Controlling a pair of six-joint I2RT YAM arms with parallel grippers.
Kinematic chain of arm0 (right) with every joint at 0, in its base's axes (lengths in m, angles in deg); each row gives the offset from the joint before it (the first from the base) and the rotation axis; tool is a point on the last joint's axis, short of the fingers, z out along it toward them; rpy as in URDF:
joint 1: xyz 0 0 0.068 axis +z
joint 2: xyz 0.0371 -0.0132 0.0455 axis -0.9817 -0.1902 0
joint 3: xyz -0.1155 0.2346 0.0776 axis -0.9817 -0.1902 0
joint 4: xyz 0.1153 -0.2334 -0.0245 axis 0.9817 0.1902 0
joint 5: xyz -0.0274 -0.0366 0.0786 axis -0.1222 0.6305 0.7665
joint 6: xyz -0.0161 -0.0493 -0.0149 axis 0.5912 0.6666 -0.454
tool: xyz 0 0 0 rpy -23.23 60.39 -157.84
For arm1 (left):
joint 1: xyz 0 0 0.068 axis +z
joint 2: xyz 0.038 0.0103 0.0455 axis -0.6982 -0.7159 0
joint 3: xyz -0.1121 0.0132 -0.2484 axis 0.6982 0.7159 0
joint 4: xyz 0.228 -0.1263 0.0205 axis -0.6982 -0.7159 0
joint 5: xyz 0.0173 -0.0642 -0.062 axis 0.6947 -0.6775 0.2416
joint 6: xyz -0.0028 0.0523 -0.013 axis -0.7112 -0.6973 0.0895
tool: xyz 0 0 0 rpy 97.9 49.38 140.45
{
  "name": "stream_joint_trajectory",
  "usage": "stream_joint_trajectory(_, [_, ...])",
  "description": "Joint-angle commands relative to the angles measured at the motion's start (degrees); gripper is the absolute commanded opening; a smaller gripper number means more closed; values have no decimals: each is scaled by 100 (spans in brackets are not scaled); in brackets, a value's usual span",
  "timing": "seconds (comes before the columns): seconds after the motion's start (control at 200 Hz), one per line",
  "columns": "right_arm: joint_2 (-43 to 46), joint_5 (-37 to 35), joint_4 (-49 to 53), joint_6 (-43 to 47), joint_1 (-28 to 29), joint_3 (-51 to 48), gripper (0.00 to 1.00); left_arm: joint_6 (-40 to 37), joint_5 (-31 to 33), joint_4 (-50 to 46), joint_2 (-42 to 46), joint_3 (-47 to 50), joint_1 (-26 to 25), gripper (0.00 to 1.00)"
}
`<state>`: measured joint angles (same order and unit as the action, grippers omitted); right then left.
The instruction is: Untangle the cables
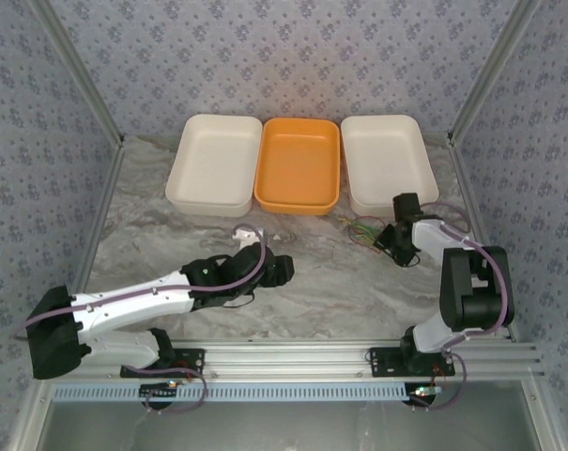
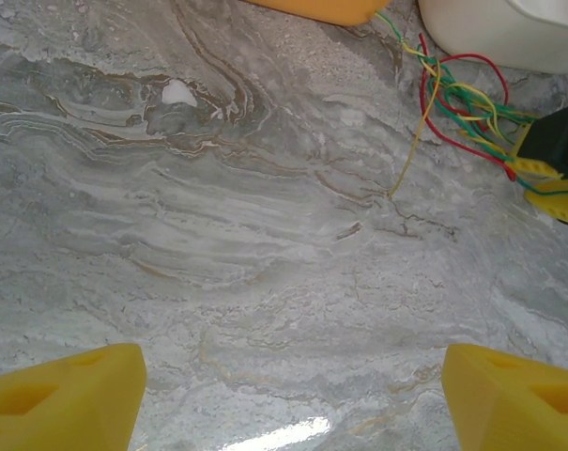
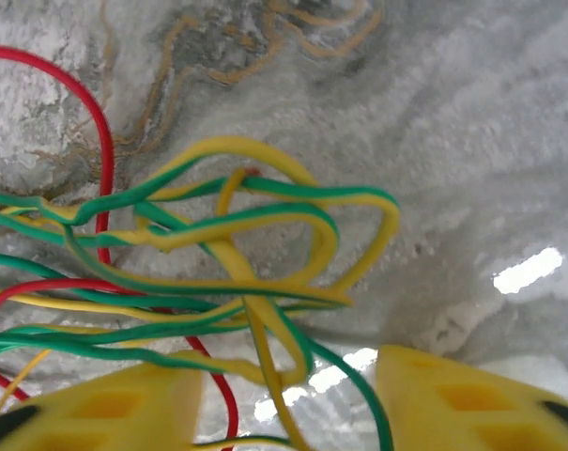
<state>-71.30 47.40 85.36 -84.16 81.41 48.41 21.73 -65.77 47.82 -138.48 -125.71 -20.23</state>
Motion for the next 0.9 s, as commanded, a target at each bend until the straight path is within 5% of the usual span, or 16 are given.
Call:
stream_joint_trajectory(0.0, [-29, -101, -37, 125, 51, 216, 24, 71, 135, 8, 93, -3, -22, 82])
stream_joint_trajectory(0.14, [539, -718, 385, 152, 605, 246, 5, 115, 169, -24, 91, -37, -26, 81])
stream_joint_trajectory(0.375, [1806, -1648, 1134, -222, 2378, 190, 0, 233, 241, -49, -10, -199, -26, 80])
stream_joint_trajectory(0.595, [2197, -1146, 577, -549, 3575, 77, 0, 948, 596, -766, -166, -417, 175, 92])
stream_joint_trajectory(0.774, [1717, -585, -261, -489, 4087, 92, 0, 1240, -489, 896, 329, 667, 853, 94])
stream_joint_trajectory(0.894, [1320, -214, -632, -371, 4271, 210, 0, 844, -825, 1241, 169, 764, 1045, 82])
